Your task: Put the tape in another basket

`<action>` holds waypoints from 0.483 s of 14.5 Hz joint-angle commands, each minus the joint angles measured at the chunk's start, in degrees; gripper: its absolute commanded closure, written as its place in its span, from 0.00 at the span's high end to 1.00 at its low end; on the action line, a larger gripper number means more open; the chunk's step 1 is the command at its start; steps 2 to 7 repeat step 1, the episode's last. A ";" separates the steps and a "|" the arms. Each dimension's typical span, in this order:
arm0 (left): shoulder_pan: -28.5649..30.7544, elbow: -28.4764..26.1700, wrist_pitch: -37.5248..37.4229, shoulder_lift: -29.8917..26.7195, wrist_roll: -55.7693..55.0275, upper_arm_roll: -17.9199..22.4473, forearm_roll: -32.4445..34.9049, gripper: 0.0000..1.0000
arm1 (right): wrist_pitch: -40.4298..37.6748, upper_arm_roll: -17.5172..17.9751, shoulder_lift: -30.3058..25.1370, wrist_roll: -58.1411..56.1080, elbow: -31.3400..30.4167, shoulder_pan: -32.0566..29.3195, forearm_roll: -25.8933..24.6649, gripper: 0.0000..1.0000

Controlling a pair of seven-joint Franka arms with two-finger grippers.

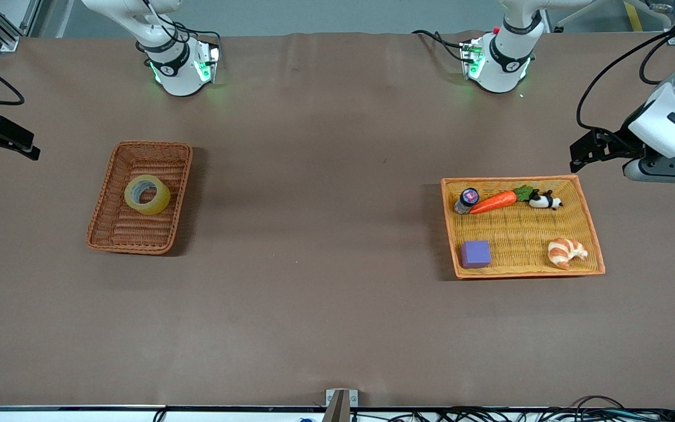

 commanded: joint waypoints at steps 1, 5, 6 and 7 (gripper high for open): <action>0.07 0.23 -0.86 -0.51 1.05 0.02 0.99 1.00 | -0.48 1.14 0.23 1.27 0.16 -0.87 -0.36 1.00; 0.07 0.23 -0.86 -0.51 1.05 0.02 0.99 1.00 | -0.48 1.14 0.23 1.27 0.16 -0.87 -0.36 1.00; 0.07 0.23 -0.86 -0.51 1.05 0.02 0.99 1.00 | -0.48 1.14 0.23 1.27 0.16 -0.87 -0.36 1.00; 0.07 0.23 -0.86 -0.51 1.05 0.02 0.99 1.00 | -0.48 1.14 0.23 1.27 0.16 -0.87 -0.36 1.00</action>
